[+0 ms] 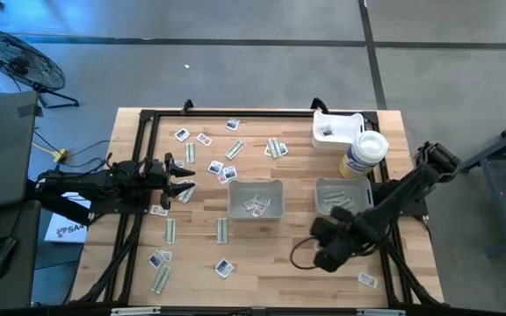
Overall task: Pick & Place First Aid Supplies
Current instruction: Put the blue pad into the white bin
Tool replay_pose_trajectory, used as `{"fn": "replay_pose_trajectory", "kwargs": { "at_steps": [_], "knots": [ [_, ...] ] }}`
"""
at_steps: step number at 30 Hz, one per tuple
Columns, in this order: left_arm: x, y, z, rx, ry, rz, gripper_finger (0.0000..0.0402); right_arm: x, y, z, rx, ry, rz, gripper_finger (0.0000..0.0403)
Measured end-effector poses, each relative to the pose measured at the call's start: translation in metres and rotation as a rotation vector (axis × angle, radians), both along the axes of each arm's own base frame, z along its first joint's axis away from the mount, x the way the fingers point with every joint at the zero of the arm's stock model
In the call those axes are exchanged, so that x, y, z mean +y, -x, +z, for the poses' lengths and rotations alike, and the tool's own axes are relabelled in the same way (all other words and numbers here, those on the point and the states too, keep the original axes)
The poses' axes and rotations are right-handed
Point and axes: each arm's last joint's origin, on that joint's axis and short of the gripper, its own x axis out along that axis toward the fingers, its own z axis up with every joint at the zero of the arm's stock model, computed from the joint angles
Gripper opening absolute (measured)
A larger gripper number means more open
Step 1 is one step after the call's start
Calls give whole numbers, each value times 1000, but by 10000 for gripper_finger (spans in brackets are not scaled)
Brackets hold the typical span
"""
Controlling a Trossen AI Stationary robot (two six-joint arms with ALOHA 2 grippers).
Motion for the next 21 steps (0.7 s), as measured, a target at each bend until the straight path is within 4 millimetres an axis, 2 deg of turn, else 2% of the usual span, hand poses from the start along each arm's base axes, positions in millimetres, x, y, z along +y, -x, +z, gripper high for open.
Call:
{"fn": "replay_pose_trajectory", "kwargs": {
  "at_steps": [4, 8, 12, 21],
  "knots": [
    [0, 0, 0, 0, 0, 0, 186, -13, -17, 29, -130, 98, 57, 1],
    [0, 0, 0, 0, 0, 0, 186, -34, -32, 46, -169, 197, 109, 0],
    [0, 0, 0, 0, 0, 0, 186, -63, -46, 50, -154, 311, 115, 0],
    [0, 0, 0, 0, 0, 0, 186, -153, -64, 49, -10, 455, 69, 0]
  ]
}}
